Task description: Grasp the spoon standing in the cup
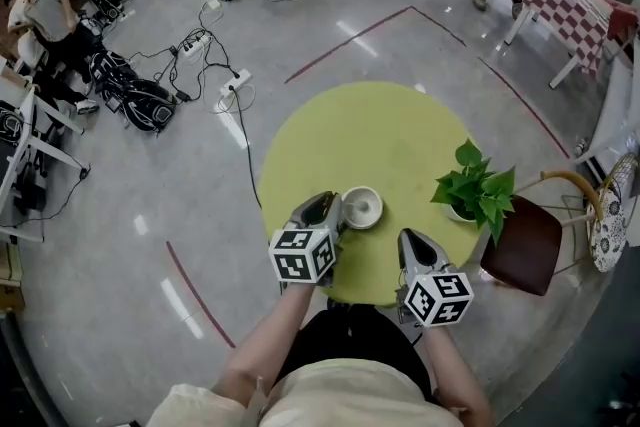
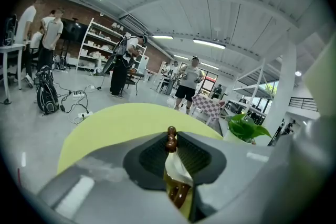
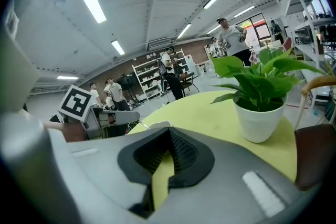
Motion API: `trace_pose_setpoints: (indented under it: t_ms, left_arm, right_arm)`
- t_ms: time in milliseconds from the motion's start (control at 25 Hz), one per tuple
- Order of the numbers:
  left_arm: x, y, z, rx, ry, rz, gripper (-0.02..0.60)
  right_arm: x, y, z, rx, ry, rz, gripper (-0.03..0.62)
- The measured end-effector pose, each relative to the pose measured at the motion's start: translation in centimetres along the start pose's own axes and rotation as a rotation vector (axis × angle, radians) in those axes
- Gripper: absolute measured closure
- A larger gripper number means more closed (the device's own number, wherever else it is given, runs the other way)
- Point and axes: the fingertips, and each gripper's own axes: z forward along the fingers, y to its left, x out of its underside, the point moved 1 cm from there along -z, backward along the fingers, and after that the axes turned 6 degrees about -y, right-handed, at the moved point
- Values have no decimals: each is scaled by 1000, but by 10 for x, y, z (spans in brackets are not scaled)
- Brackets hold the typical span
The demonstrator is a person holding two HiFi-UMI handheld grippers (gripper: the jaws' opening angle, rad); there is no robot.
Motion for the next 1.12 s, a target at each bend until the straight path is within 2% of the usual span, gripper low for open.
trace_pose_setpoints:
  t_ms: [520, 1120]
  left_arm:
    - [-19, 1, -24, -2, -64, 6, 528]
    - [-41, 8, -65, -30, -147, -32, 528]
  right_arm:
    - [-4, 14, 0, -35, -19, -37, 592]
    - [-14, 29, -2, -76, -36, -79, 592]
